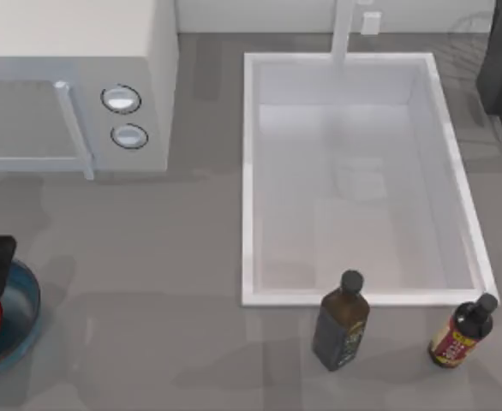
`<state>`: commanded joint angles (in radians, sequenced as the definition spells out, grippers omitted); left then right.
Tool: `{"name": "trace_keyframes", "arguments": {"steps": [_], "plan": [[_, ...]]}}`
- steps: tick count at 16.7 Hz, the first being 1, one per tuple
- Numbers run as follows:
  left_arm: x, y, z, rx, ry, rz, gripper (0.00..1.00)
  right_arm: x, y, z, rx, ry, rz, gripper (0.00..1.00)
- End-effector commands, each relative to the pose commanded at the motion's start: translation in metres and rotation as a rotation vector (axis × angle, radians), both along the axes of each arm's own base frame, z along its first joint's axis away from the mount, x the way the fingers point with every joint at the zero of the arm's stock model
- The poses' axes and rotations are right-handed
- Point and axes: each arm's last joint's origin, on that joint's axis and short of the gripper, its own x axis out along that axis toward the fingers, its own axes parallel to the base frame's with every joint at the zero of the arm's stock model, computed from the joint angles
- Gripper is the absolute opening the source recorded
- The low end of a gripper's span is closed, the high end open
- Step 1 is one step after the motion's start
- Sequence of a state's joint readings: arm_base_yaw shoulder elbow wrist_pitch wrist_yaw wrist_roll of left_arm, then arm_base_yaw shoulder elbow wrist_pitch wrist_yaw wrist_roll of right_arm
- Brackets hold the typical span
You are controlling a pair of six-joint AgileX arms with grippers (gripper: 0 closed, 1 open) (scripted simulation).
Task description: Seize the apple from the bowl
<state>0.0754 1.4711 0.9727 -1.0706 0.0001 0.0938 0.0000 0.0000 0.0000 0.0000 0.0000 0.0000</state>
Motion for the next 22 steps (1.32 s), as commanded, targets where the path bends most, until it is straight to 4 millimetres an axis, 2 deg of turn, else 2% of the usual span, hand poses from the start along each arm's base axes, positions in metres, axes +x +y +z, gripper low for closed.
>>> {"name": "trace_keyframes", "arguments": {"steps": [6, 8, 12, 16, 21, 22], "plan": [[0.0, -0.001, -0.005, 0.0, 0.003, -0.004, 1.0, 0.0, 0.0, 0.0, 0.0, 0.0, 0.0, 1.0], [0.002, -0.001, -0.019, -0.001, 0.007, -0.004, 1.0, 0.0, 0.0, 0.0, 0.0, 0.0, 0.0, 1.0], [0.007, 0.0, -0.062, 0.001, -0.014, -0.001, 1.0, 0.0, 0.0, 0.0, 0.0, 0.0, 0.0, 1.0], [0.002, 0.0, -0.098, 0.0, -0.004, 0.0, 1.0, 0.0, 0.0, 0.0, 0.0, 0.0, 0.0, 1.0], [0.0, 0.0, -0.102, 0.0, 0.002, 0.0, 1.0, 0.0, 0.0, 0.0, 0.0, 0.0, 0.0, 1.0], [0.0, 0.0, -0.102, 0.0, 0.002, 0.0, 0.92, 0.0, 0.0, 0.0, 0.0, 0.0, 0.0, 1.0]]}}
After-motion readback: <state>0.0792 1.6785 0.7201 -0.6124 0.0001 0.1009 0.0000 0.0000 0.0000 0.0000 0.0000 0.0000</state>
